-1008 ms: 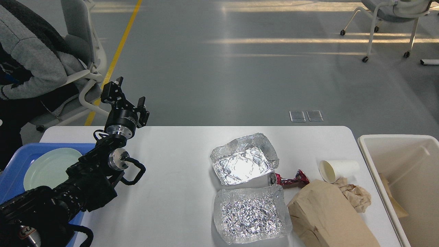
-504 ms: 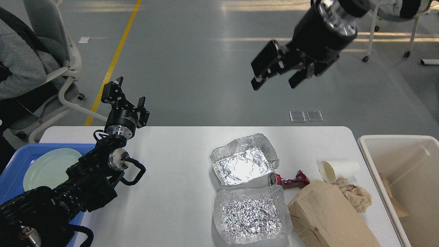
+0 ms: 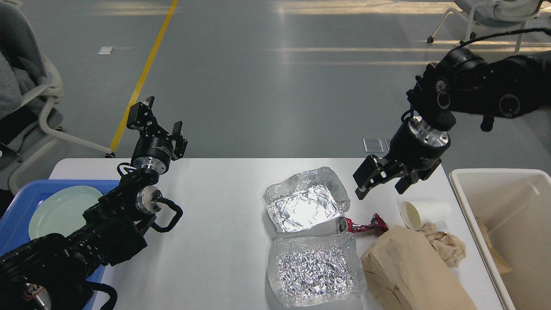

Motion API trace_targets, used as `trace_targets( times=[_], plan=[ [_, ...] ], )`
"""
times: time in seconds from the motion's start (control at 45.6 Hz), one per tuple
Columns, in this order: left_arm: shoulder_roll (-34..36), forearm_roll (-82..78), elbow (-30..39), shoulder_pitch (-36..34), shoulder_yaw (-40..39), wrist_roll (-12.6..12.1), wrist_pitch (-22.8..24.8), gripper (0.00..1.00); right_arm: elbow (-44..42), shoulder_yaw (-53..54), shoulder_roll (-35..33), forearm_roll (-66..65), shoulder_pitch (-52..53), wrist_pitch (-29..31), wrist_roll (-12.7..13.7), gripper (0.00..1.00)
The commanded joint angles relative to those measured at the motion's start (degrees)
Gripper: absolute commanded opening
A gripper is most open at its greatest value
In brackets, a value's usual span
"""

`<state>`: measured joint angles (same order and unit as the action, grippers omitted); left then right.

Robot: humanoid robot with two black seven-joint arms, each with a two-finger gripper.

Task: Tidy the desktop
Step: 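Lower the right gripper down onto the brown paper bag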

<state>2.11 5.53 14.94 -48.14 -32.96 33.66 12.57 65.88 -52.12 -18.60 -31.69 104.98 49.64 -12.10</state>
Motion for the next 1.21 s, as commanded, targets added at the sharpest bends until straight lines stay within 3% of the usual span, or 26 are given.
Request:
trace_targets(
  times=[0.0,0.833,1.183],
  plan=[
    [0.0,0.0,0.0,0.0,0.0,0.0,0.0,1.0,-0.2,0.9,-0.1,0.0,-2.5,-0.6,0.0,1.0],
    [0.0,-0.1,0.1,0.1,0.0,0.0,0.0,1.0,-1.3,0.9,-4.7,0.2,-6.8,-0.7,-0.1,1.0],
    [0.0,-0.1,0.1,0.0,0.0,0.0,0.0,1.0,-9.5,1.8,-1.3,0.5,-15.1,-3.1,-0.1,1.0]
  ],
)
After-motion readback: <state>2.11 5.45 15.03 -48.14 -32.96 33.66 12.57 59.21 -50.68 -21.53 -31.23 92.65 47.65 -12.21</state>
